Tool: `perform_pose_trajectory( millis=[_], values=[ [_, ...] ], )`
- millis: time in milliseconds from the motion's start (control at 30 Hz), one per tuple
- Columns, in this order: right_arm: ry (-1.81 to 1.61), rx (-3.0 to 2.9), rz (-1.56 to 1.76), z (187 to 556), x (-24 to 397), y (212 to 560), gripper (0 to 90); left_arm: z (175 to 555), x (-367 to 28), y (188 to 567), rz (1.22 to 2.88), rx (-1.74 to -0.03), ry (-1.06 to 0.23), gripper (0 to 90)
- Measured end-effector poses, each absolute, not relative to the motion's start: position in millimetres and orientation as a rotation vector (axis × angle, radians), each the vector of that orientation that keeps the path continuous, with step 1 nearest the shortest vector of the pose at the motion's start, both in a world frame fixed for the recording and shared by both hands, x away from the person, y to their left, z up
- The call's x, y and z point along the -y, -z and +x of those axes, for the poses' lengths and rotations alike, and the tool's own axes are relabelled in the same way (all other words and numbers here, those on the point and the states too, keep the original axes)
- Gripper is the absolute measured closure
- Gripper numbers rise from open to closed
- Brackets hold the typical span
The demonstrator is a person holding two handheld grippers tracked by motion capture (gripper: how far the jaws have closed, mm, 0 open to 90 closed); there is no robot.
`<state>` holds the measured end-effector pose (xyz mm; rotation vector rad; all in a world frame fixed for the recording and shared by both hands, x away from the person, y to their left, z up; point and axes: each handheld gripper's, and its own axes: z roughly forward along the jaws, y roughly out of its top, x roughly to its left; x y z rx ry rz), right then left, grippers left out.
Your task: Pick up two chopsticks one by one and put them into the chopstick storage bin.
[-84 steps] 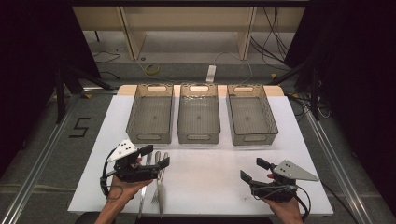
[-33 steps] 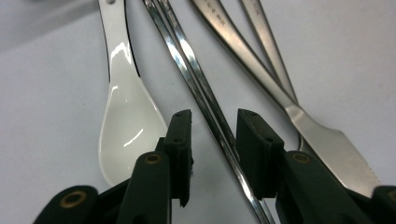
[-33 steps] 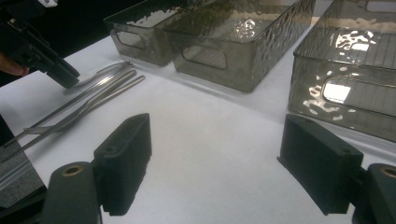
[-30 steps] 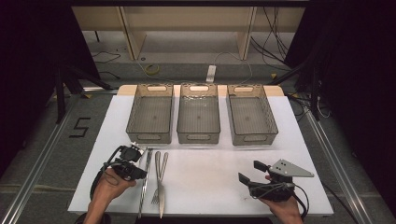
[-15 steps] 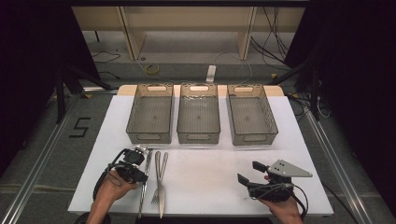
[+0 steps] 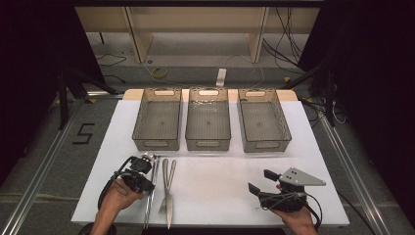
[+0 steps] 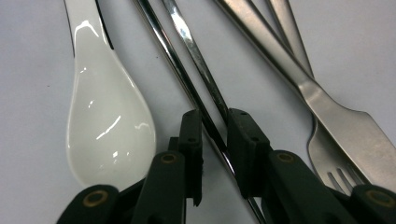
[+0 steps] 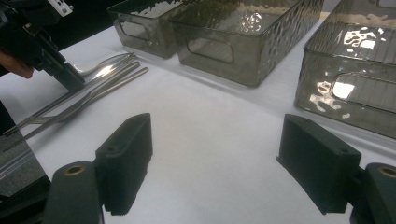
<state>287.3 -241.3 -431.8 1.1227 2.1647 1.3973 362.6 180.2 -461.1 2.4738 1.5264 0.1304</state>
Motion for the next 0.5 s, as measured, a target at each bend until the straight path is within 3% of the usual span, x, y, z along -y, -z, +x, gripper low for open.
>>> perform_pose_trajectory(
  millis=[100,500],
  values=[
    [-1.395,-2.168,1.126,287.4,241.3,432.0,26.6,363.1,-180.6,462.8,2.509,-1.542,-0.126,71.9],
    [-1.388,-2.174,1.126,287.3,241.0,432.0,27.1,364.5,-181.6,462.8,2.512,-1.533,-0.12,75.9]
  ],
)
